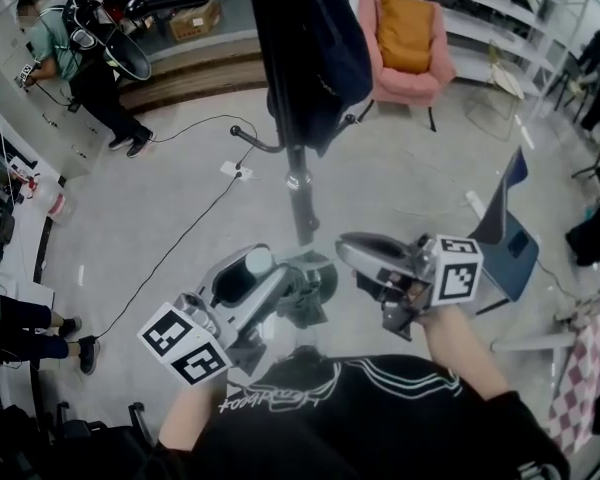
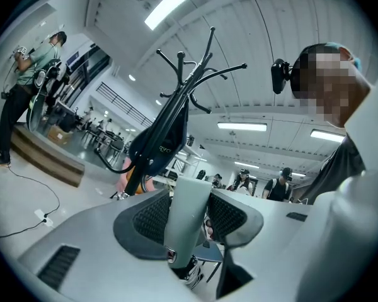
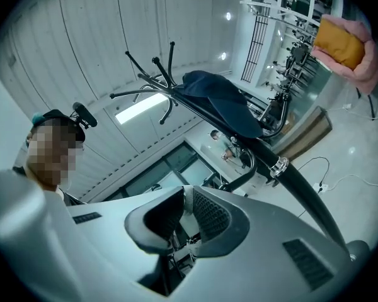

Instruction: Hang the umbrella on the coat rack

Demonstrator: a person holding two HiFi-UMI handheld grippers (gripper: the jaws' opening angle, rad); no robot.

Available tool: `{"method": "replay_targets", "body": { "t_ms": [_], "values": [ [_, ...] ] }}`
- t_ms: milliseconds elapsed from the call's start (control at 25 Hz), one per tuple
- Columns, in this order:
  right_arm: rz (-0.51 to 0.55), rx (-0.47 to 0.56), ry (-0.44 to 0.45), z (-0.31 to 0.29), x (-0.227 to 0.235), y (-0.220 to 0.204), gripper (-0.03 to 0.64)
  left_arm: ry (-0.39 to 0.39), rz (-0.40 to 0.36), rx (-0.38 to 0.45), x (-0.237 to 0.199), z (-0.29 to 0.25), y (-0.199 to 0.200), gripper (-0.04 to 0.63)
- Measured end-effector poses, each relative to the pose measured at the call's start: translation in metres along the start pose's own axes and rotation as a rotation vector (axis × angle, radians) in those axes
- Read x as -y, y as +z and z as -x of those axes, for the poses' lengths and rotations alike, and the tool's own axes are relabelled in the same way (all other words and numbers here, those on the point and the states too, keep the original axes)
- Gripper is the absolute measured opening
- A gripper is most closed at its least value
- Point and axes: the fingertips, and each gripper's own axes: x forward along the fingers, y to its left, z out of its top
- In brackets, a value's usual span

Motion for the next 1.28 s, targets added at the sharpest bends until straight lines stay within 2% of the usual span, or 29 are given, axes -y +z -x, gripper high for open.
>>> {"method": "replay_targets", "body": {
  "t_ms": [200, 680, 920, 1280],
  "values": [
    [0.031, -0.004, -0.037, -0.007, 0.021, 0.008, 0.058, 0.013, 0.004, -0.026, -0.021, -0.013, -0.004, 0.181],
    [0.008, -0.007, -0.119, -0.015, 0.076, 0.013, 0.058, 0.091, 0.002, -0.118, -0.082, -0.04, -0.029, 0.181],
    [-0.001, -0.013, -0.125, -0.023, 0.092, 0.011, 0.058, 0.133, -0.014, -0.175, -0.11, -0.045, -0.048, 0.181],
    [-0.047, 0.037, -0.128, -0.013, 0.101, 0.009, 0.058, 0.186, 0.009, -0.246, -0.14, -0.047, -0.083, 0.181]
  ]
}}
